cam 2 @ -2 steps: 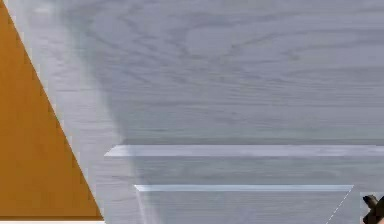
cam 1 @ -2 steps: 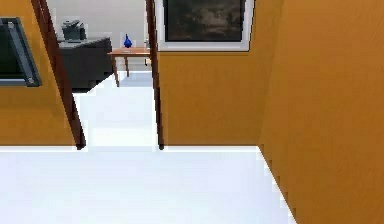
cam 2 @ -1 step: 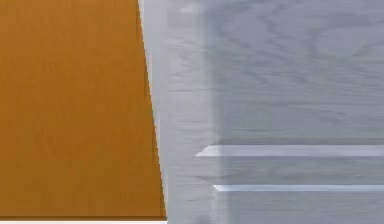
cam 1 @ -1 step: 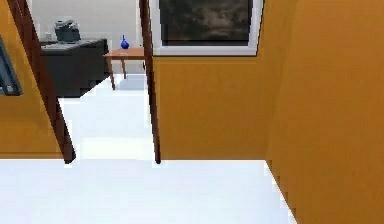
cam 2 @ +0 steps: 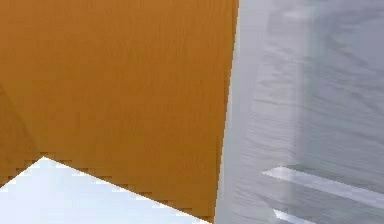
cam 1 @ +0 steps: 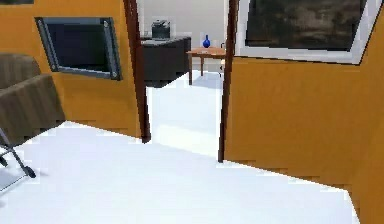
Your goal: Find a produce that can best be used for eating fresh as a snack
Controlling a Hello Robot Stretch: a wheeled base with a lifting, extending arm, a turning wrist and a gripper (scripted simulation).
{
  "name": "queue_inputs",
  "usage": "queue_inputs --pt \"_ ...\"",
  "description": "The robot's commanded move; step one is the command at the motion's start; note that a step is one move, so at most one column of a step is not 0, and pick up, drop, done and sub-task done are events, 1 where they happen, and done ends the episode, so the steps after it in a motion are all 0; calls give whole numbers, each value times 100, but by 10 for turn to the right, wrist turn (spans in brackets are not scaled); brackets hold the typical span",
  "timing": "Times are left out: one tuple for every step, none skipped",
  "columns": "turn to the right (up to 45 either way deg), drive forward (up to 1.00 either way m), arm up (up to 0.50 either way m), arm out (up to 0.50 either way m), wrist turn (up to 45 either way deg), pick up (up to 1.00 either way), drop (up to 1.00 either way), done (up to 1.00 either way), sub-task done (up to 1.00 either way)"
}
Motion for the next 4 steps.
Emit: queue_inputs --pt "0 25 0 0 0 0 0 0 0" --pt "-60 0 0 0 0 0 0 0 0" --pt "0 100 0 0 0 0 0 0 0" --pt "0 50 0 0 0 0 0 0 0"
